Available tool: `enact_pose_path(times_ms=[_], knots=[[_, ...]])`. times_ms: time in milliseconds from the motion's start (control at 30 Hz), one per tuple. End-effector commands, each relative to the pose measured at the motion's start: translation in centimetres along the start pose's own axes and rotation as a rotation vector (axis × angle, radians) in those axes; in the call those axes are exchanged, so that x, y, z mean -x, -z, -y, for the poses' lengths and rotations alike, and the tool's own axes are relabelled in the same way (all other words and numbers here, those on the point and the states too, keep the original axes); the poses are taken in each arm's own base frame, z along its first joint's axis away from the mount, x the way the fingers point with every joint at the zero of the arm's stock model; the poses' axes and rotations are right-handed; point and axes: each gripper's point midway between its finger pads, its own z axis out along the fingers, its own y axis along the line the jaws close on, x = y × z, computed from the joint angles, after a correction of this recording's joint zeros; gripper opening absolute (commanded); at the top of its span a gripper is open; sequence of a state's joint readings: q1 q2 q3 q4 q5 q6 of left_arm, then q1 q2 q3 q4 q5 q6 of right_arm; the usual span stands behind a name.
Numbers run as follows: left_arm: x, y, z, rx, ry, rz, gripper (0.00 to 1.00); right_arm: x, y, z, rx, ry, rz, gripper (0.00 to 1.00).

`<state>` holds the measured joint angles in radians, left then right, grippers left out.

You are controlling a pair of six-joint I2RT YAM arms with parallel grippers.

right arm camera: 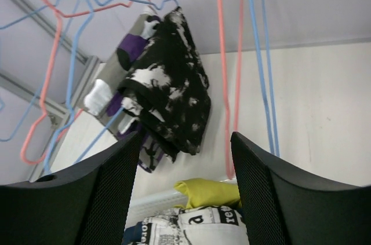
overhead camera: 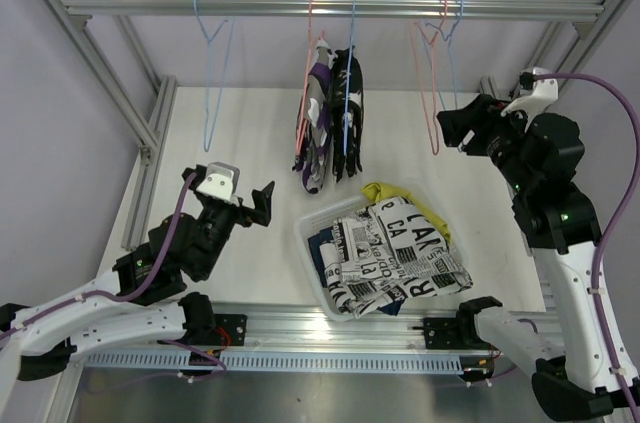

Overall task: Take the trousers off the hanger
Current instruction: Place the hanger at the clothesline, then pick up the hanger from the clothesline.

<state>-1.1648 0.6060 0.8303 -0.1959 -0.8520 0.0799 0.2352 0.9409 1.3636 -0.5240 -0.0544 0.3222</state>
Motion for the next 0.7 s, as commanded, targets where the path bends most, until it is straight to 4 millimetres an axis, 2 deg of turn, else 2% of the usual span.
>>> enact_pose_path(times_ms=[0, 167, 200, 367, 400, 433, 600, 633, 667], knots=[[0.3, -0.2, -0.1, 0.007, 0.001, 0.012, 0.99, 1.6, 0.5, -2.4, 0.077, -0.014, 0.020, 0.67], [0.1, -0.4, 0.2, 0.005, -0.009, 0.004, 1.00, 2.3, -1.2, -6.5, 0.191, -0.013, 0.003, 0.64], [0.1, -0.4, 0.1, 0.006, -0.009, 0.005, 0.99, 1.5, -2.6, -7.0, 0.194, -0.010, -0.026, 0.64], [0.0, -0.4, 0.1, 0.006, -0.013, 0.004, 0.99, 0.4, -5.9, -10.9, 0.266, 0.008, -0.069, 0.65], [0.1, -0.4, 0.1, 0.007, -0.013, 0.006, 0.99, 0.9, -6.2, -11.4, 0.275, 0.009, -0.062, 0.65], [0.1, -0.4, 0.0, 0.007, -0.013, 0.007, 0.99, 0.1, -7.6, -11.7, 0.271, 0.010, -0.081, 0.64], [0.1, -0.3, 0.2, -0.004, -0.008, 0.012, 0.99, -0.2, -10.3, -13.0, 0.279, -0.006, -0.077, 0.64], [0.0, -0.4, 0.2, -0.005, -0.013, 0.010, 0.99, 0.3, -10.5, -13.3, 0.288, -0.011, -0.065, 0.64], [0.1, -0.4, 0.3, -0.007, -0.010, 0.012, 0.99, -0.3, -11.4, -13.5, 0.292, -0.013, -0.079, 0.64]])
